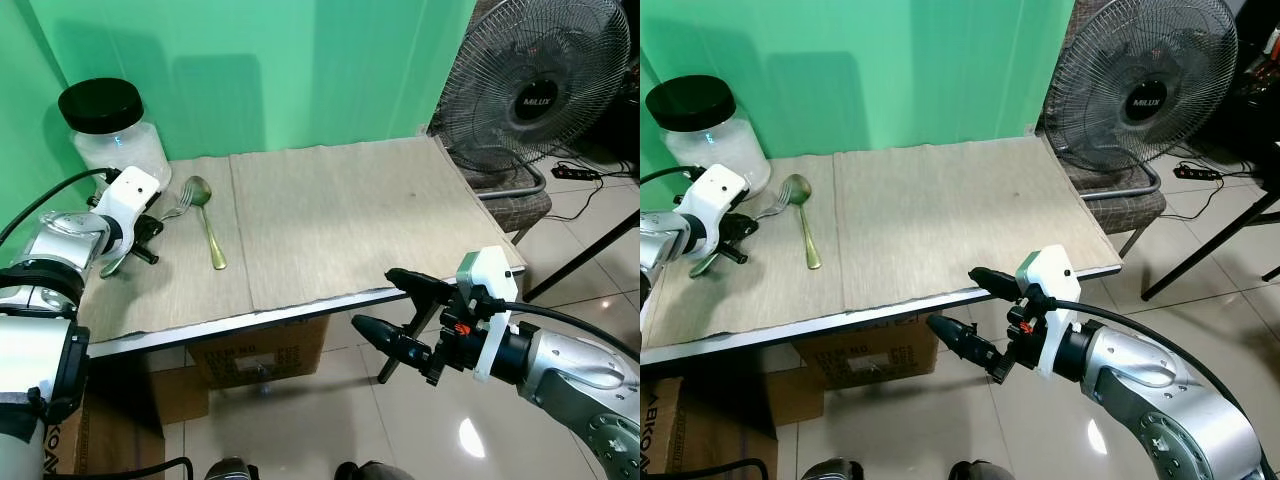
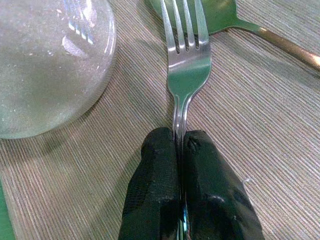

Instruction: Setting the table

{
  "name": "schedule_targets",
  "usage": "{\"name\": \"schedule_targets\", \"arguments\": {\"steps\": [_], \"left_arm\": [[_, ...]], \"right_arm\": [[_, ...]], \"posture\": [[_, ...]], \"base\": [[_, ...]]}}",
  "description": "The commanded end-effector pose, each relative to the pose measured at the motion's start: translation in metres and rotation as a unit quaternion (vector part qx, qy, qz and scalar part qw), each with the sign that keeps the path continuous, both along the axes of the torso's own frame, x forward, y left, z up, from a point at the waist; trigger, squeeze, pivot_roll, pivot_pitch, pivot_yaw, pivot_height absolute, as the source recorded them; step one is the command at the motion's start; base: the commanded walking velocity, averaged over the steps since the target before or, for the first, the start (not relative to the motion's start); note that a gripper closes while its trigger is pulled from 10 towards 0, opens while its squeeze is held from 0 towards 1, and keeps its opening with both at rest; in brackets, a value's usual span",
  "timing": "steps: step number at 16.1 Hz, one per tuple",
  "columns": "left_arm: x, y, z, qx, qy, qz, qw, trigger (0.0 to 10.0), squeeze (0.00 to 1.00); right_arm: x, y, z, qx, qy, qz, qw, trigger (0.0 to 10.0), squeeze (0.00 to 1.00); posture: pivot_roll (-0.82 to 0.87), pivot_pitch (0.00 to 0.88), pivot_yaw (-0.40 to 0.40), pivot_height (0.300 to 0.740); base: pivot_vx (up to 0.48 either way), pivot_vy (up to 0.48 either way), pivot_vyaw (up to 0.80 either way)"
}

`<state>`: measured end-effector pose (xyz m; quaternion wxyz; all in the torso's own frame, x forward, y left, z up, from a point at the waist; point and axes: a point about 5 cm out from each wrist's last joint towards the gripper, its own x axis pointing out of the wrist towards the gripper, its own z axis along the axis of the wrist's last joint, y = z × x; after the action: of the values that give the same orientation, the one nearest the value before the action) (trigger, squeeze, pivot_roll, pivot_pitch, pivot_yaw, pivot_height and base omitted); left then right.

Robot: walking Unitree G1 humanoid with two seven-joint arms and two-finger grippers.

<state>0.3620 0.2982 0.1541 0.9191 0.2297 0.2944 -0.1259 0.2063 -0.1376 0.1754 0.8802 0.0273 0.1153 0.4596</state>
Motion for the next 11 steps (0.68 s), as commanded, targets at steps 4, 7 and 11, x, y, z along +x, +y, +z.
{"name": "schedule_targets", "arguments": {"steps": [4,7,11], "left_arm": [[0.006,-0.001,0.018,-0.046,-0.027,-0.007,0.999,0.0,0.0],[0.011,-0.006,0.031,-0.06,-0.045,-0.024,0.997,0.0,0.0],[0.017,-0.014,0.047,-0.085,-0.068,-0.048,0.993,0.0,0.0]], "right_arm": [[0.005,-0.005,0.004,0.0,-0.014,-0.019,1.0,10.0,0.0],[0.008,-0.005,0.005,0.003,-0.02,-0.028,0.999,10.0,0.0],[0.01,-0.007,0.005,0.009,-0.028,-0.046,0.999,10.0,0.0]], "posture": [[-0.02,0.084,-0.08,0.74],[-0.02,0.084,-0.079,0.74],[-0.01,0.072,-0.064,0.74]], "base": [[0.0,0.0,0.0],[0.0,0.0,0.0],[0.0,0.0,0.0]]}}
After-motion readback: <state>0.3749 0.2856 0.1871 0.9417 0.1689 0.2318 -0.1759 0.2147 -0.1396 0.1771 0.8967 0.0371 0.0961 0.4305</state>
